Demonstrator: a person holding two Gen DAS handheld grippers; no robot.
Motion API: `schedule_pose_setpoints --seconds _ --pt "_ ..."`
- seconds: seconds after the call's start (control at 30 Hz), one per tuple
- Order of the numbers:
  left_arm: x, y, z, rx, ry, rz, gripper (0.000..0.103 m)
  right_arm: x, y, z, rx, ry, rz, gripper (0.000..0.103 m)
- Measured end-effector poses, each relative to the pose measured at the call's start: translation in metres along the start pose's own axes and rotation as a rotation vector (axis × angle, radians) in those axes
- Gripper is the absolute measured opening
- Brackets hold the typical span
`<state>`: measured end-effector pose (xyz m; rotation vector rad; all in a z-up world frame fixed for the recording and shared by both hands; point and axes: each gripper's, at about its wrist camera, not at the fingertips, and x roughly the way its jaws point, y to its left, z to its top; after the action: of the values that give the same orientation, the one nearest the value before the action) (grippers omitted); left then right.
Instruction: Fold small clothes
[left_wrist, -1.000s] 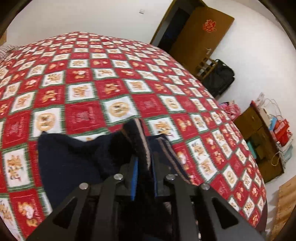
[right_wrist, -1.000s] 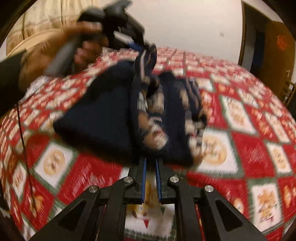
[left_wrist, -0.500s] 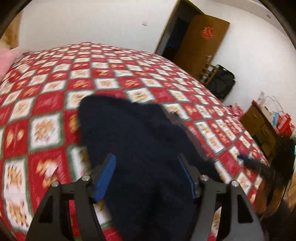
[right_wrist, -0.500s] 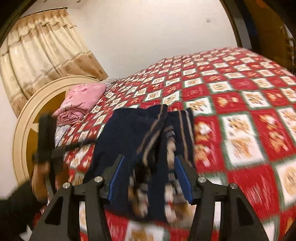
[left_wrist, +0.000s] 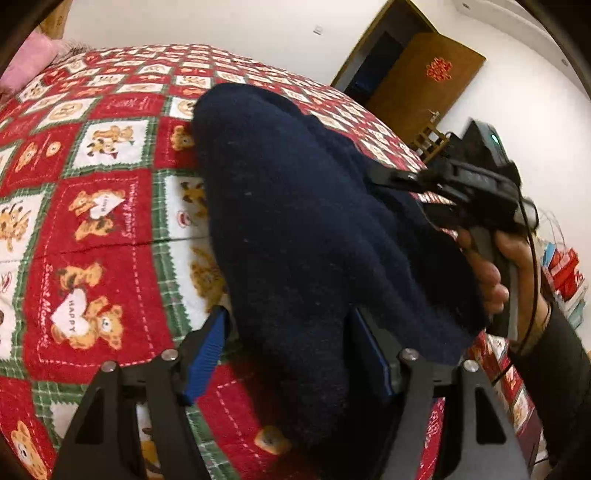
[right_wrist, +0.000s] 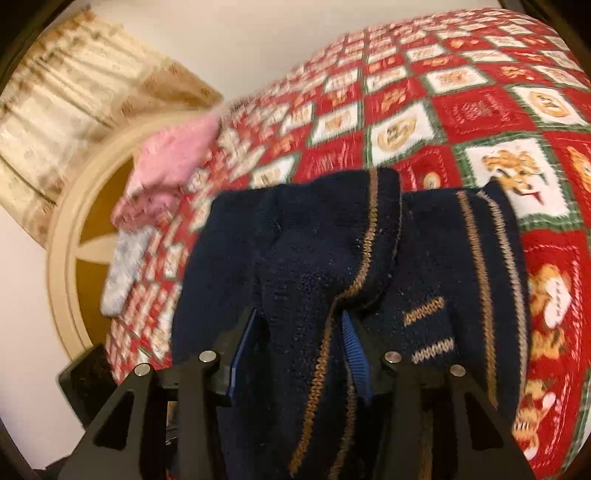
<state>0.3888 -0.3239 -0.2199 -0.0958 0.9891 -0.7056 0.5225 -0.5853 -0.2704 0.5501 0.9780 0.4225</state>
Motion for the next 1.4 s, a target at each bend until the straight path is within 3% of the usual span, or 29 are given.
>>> schedule_pose_setpoints --seconds 0.1,0.23,0.3,0.4,0.5,0.57,0.7,0.83,0.9,0.97,1.03,1.07,1.1,1.2,1.23,1.4 --pt "0.005 -0.007 0.002 0.024 0.006 0.003 0.075 0.005 -0.006 0.01 0.013 0.007 -0.078 0.048" --pt "-0.003 -0.004 0.009 -0.014 -0.048 0.013 0.075 0.0 -0.019 0.008 0.095 -0.016 -0.04 0.048" --pt "-0.005 0.0 0.012 -0.044 -0.07 0.024 0.075 0.006 -0.02 0.002 0.107 0.026 0.006 0.048" --pt "0.01 0.005 0.013 -0.073 -0.025 0.026 0.075 0.011 -0.007 0.0 0.057 0.056 -0.016 0.029" --pt "0.016 0.0 0.016 -0.071 -0.014 0.022 0.076 0.005 0.005 -0.001 0.009 0.052 -0.026 0.024" --pt "0.02 -0.006 0.019 -0.076 0.005 -0.004 0.076 -0.003 0.016 -0.002 -0.031 0.022 -0.045 0.023" --pt "0.022 -0.028 0.019 -0.051 0.006 0.002 0.076 -0.043 0.036 -0.001 -0.089 -0.12 -0.087 0.022" --pt "0.025 -0.047 0.019 -0.01 0.014 -0.005 0.078 -0.075 0.026 0.004 -0.09 -0.168 -0.149 0.022" --pt "0.033 -0.06 0.019 0.041 0.031 0.012 0.078 -0.072 0.006 0.005 -0.07 -0.149 -0.227 0.022" --pt "0.041 -0.069 0.015 0.092 0.047 0.052 0.078 -0.049 -0.024 0.005 -0.009 -0.031 -0.241 0.026" --pt "0.046 -0.075 0.013 0.122 0.054 0.082 0.078 -0.047 -0.046 -0.004 0.06 -0.053 -0.25 0.049" --pt "0.041 -0.071 0.009 0.133 0.052 0.088 0.078 -0.052 -0.048 -0.006 0.073 -0.074 -0.232 0.049" --pt "0.038 -0.072 0.006 0.149 0.048 0.093 0.078 -0.06 -0.048 -0.011 0.078 -0.094 -0.217 0.049" --pt "0.035 -0.071 -0.001 0.152 0.052 0.091 0.081 -0.088 -0.022 -0.033 -0.02 -0.159 -0.287 0.049" --pt "0.035 -0.069 -0.001 0.144 0.051 0.086 0.081 -0.097 -0.009 -0.044 -0.064 -0.17 -0.264 0.049" --pt "0.027 -0.061 -0.015 0.086 0.055 0.095 0.081 -0.104 0.019 -0.105 -0.143 -0.08 -0.26 0.049"
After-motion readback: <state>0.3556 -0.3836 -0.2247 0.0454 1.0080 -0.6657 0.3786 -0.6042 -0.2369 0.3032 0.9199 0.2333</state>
